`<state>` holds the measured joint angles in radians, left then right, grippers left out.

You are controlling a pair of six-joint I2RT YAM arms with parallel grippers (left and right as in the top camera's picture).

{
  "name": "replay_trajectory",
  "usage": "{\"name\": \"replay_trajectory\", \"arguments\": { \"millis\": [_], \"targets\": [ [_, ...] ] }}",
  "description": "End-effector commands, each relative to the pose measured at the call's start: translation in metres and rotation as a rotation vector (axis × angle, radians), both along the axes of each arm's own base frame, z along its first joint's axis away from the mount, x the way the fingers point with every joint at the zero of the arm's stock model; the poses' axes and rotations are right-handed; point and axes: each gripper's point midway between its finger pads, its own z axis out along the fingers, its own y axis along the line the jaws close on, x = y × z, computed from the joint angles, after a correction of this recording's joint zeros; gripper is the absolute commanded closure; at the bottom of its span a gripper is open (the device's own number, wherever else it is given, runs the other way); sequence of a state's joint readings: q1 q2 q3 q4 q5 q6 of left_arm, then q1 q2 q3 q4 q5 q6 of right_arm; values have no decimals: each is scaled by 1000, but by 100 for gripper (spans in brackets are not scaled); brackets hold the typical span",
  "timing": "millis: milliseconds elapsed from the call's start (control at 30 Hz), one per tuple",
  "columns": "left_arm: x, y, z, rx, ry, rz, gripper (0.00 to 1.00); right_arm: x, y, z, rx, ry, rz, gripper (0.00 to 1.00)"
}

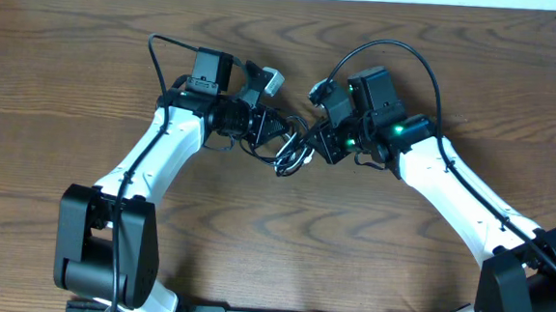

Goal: Untangle cables
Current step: 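Open the right gripper and pull it back rightward off the bundle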

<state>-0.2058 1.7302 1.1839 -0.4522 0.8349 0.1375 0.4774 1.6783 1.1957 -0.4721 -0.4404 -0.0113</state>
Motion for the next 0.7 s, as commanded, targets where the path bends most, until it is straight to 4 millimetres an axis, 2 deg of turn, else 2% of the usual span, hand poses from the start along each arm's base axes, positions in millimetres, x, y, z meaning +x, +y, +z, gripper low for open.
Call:
{"name": "replay_trajectory", "arguments": {
  "millis": [0,300,433,533,667],
  "targets": [
    [-6,-7,6,-57,22,-28,92,3,0,-4,-27,-18,-1,79],
    [-11,-12,12,-106,32,-54,93,2,3,-3,-25,-20,5,79],
    [-11,-12,12,-106,32,-54,92,2,3,-3,-25,-21,7,99],
    [-11,-12,12,-105,30,-54,93,3,2,-3,-24,-19,3,99],
    [-8,-11,12,-97,20,-49,93,-5,11,5,56,9,54,99]
  ]
}}
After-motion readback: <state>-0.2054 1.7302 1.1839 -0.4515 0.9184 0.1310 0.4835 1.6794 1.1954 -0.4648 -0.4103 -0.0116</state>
